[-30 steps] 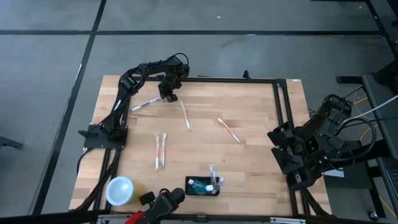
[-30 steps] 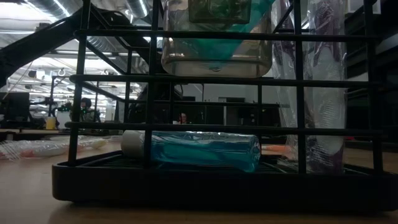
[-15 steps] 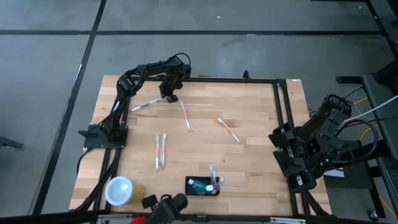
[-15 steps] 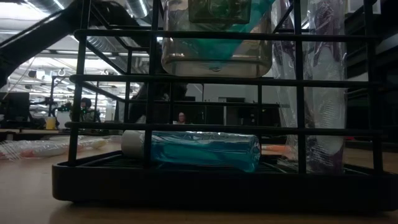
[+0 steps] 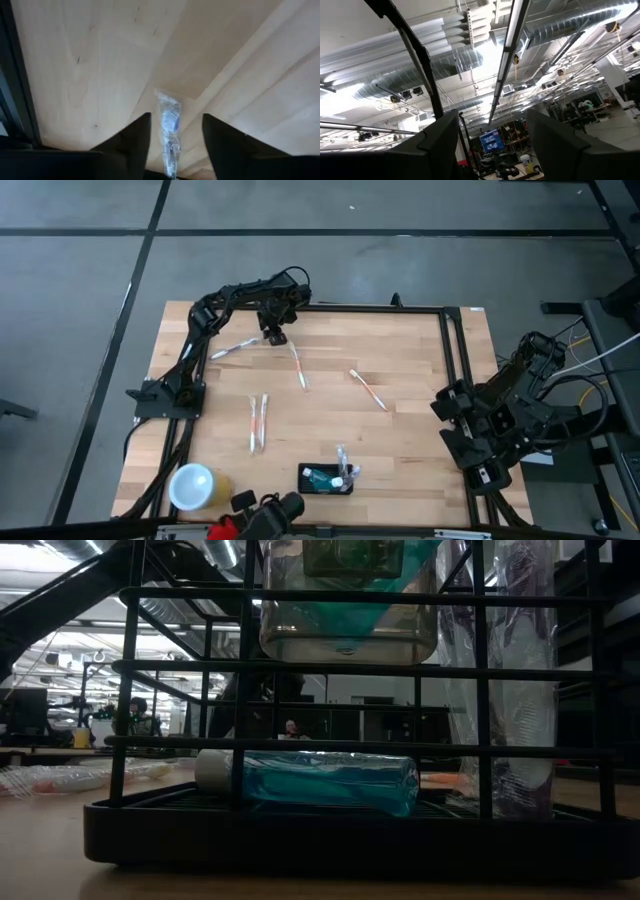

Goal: Pick & Place toothbrushing station
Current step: Put the purple toothbrush into the mesh organizer

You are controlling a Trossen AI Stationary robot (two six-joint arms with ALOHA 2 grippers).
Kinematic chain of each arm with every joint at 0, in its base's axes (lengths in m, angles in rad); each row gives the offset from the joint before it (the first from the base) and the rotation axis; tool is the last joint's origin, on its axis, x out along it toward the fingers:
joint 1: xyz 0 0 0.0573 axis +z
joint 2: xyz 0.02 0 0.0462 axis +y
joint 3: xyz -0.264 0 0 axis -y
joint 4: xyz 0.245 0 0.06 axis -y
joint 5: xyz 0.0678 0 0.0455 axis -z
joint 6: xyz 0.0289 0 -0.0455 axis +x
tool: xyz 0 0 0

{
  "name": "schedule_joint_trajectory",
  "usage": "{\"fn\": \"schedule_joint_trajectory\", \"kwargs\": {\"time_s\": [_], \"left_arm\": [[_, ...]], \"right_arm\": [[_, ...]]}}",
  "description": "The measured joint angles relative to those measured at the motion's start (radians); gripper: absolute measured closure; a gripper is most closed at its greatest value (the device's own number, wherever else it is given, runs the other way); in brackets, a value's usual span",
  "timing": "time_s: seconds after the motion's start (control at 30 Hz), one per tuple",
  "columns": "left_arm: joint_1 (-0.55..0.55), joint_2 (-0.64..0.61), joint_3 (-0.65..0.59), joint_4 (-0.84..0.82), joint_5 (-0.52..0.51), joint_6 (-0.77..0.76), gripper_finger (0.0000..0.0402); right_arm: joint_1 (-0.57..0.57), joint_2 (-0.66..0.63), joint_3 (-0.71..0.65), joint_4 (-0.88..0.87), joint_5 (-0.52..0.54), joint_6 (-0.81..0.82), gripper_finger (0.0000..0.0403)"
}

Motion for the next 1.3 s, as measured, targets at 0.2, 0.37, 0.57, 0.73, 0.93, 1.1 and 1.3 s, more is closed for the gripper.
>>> {"fn": "schedule_joint_trajectory", "kwargs": {"time_s": [0.2, 0.37, 0.57, 0.73, 0.93, 1.1, 1.3], "left_arm": [[0.051, 0.000, -0.034, -0.026, 0.081, 0.024, 0.0195], [0.071, 0.001, -0.079, -0.027, 0.098, 0.060, 0.0212], [0.070, 0.001, -0.082, 0.022, 0.150, 0.089, 0.0237], [0.073, 0.001, -0.082, 0.030, 0.156, 0.099, 0.0249], [0.093, 0.001, -0.082, 0.041, 0.158, 0.103, 0.0263], [0.096, 0.025, -0.082, 0.039, 0.165, 0.107, 0.0268], [0.093, 0.072, -0.080, 0.010, 0.194, 0.106, 0.0277]], "right_arm": [[0.000, 0.000, 0.000, 0.000, -0.019, 0.003, 0.0168], [0.000, 0.000, 0.000, 0.000, -0.016, 0.005, 0.0168], [-0.001, 0.000, 0.000, 0.000, -0.007, 0.003, 0.0168], [-0.001, 0.000, 0.000, 0.001, -0.006, 0.012, 0.0168], [-0.001, 0.000, 0.000, 0.002, -0.004, 0.013, 0.0168], [-0.001, 0.000, 0.000, 0.003, -0.004, 0.016, 0.0168], [-0.002, 0.000, 0.000, 0.004, -0.004, 0.041, 0.0168]]}}
